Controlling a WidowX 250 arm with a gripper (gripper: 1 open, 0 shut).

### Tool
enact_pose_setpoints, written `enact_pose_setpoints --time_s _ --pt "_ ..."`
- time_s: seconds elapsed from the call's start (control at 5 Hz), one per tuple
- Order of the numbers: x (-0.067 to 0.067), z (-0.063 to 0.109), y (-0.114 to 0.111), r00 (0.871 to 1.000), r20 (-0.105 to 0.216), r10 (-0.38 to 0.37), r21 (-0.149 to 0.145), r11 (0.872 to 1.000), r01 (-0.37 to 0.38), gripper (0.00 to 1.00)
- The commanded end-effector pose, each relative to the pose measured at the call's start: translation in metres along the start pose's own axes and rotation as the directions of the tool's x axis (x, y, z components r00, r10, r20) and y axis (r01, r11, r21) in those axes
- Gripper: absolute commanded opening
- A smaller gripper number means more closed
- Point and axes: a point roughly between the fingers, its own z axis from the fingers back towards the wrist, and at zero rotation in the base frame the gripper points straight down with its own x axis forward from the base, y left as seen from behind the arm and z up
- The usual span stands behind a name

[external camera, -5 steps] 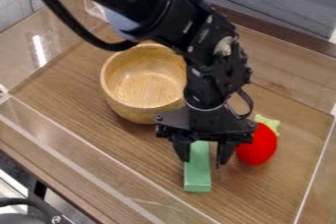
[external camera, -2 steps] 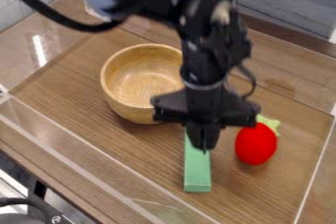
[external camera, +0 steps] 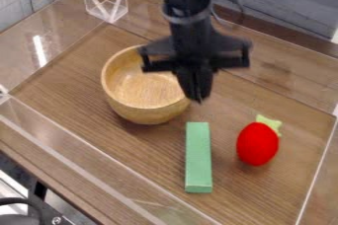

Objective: Put the green block in the brown bowl

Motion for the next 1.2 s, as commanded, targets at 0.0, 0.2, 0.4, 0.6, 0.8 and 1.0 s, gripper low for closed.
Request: enact_pose_setpoints --time_s 0.0,0.2,0.4,0.6,0.8,1.0 --pt "0.000 0.001 0.000 0.999 0.037 -0.007 -0.013 1.000 0.007 1.00" --pt "-0.010 -0.008 0.003 1.000 0.029 -0.009 -0.003 1.000 0.009 1.00" --pt "-0.016 -0.020 0.005 1.000 0.016 -0.010 0.008 1.000 0.010 1.00" --pt "-0.022 -0.033 0.007 1.000 0.000 -0.010 0.022 1.000 0.010 1.00" --pt "-0.026 -0.045 0.008 1.000 -0.014 -0.008 0.035 0.999 0.008 1.00" --pt "-0.028 -0.058 0.009 1.000 -0.025 -0.005 0.049 0.999 0.006 1.00"
